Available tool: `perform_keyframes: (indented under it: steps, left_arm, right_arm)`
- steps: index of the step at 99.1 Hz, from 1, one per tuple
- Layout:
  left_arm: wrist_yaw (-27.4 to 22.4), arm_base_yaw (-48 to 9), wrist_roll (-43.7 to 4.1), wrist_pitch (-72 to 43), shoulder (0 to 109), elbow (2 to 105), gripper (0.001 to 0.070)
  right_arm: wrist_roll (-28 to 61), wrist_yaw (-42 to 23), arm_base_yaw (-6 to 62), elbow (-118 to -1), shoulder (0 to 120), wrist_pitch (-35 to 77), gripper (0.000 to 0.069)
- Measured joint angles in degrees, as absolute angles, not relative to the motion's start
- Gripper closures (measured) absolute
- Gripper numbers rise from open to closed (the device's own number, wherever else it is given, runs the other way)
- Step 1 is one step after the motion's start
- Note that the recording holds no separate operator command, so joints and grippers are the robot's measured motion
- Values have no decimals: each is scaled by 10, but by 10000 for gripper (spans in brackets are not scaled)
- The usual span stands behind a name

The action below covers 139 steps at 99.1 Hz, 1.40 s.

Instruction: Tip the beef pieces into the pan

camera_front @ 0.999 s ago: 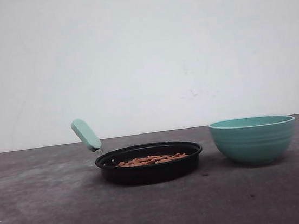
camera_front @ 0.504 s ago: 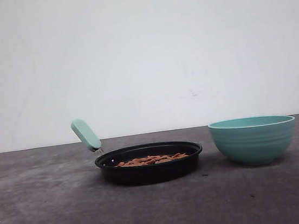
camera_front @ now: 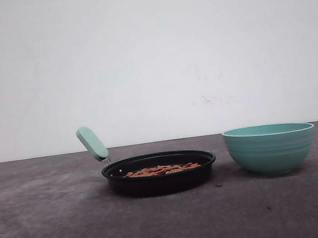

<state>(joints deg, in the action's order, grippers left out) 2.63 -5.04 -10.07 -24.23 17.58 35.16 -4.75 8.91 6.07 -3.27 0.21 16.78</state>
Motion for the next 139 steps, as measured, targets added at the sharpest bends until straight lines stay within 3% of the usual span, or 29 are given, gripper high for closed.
perform_keyframes:
  steps: [9, 29, 61, 139]
  left_arm:
    - [-13, -31, -101, -237, 136, 251, 691]
    - [-12, -14, -101, -225, 1, 110, 691]
    - [-22, 4, -100, -205, 4, 51, 692]
    - [-32, 11, -83, -196, 2, 49, 692]
  right_arm:
    - [-48, 89, 61, -33, 2, 168, 684]
    - [-48, 89, 61, -33, 2, 168, 684]
    - [-47, 90, 61, -33, 2, 164, 684]
    - [-48, 90, 61, -32, 2, 160, 684]
